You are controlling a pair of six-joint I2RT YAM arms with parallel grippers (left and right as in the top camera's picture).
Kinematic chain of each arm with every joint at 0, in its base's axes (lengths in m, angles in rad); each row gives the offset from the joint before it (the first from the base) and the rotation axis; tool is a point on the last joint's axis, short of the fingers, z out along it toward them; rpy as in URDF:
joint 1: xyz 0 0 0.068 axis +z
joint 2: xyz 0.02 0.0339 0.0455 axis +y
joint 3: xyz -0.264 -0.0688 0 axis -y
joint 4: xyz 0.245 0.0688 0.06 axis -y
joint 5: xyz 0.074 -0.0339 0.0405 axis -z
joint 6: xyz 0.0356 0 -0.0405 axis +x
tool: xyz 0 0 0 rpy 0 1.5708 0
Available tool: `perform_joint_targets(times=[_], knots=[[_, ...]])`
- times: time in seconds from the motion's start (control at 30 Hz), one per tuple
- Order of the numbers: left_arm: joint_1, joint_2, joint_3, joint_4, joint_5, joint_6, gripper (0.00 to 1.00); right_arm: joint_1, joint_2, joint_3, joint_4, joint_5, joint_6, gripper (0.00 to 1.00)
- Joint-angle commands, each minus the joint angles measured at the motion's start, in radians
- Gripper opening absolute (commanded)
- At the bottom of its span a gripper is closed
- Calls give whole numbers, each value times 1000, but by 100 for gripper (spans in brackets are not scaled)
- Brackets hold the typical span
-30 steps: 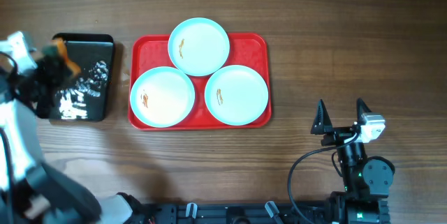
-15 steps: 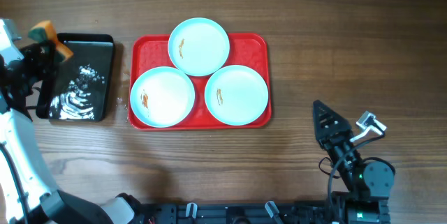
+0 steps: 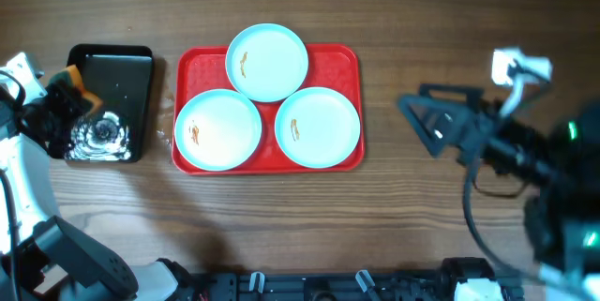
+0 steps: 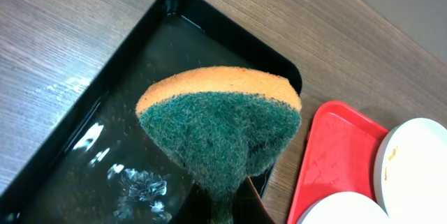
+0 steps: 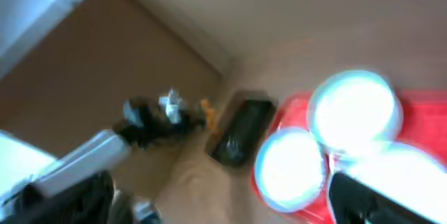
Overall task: Clean dirty plates on tray and stack at the side
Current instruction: 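Reach the right gripper to the top plate and grip its rim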
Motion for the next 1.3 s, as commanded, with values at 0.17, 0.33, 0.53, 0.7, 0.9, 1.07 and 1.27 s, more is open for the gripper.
perform_joint_targets(times=[0.17, 0.33, 0.53, 0.7, 0.9, 1.07, 1.27], knots=[[1, -7, 4, 16, 3, -6, 4, 566, 523, 309, -253, 735, -177, 100], [0, -7, 4, 13, 2, -6, 4, 581, 800, 304, -88, 724, 140, 100], [0, -7, 4, 13, 2, -6, 4, 713, 1112, 304, 161, 730, -217, 65], [0, -7, 4, 12, 3, -6, 4, 745, 1203, 304, 225, 762, -189, 54], [0, -7, 4, 5, 3, -6, 4, 761, 1250, 302, 222, 837, -186, 54], [0, -7, 4, 5, 3, -6, 4, 761, 1261, 301, 222, 866, -175, 43], [0, -7, 4, 6, 40, -7, 4, 762, 1271, 288, 223, 863, -148, 31]])
